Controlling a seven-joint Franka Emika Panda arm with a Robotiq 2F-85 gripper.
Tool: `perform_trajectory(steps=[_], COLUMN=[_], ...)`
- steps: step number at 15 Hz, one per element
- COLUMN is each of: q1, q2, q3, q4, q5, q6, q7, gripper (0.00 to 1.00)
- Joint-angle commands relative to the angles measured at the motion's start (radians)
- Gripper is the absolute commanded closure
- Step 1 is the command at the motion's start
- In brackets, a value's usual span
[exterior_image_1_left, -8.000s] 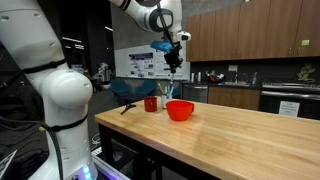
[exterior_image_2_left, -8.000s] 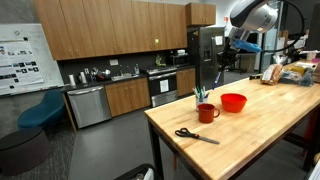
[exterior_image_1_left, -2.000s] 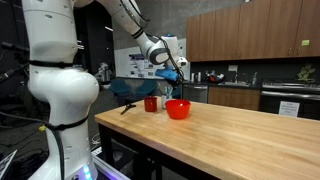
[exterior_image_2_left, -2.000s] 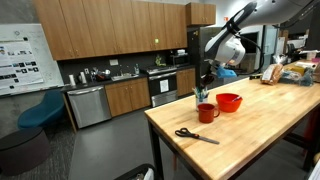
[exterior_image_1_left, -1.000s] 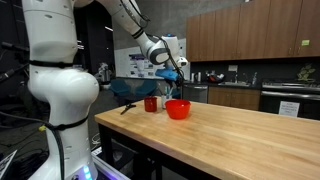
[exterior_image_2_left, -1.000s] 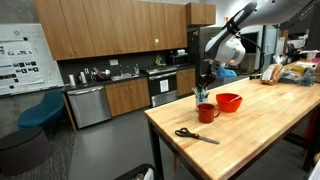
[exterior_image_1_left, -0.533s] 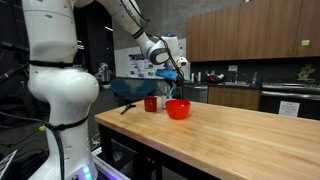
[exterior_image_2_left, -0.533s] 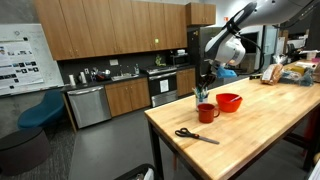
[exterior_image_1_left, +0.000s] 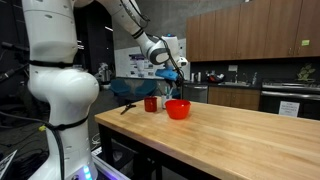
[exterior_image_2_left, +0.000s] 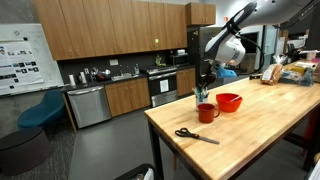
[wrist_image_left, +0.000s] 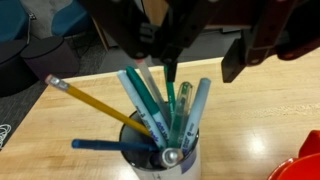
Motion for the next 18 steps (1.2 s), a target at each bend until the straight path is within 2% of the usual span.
perform_trajectory(steps=[1, 16, 17, 18], q1=[0.0, 0.0, 0.0, 0.001], q2=[0.0, 0.0, 0.0, -0.001], q3=[0.0, 0.0, 0.0, 0.0], q4=[0.0, 0.0, 0.0, 0.0], q5=[0.0, 0.0, 0.0, 0.006], q6=[0.0, 0.0, 0.0, 0.003], q7=[0.0, 0.0, 0.0, -0.007], gripper=[0.49, 0.49, 0.24, 0.23])
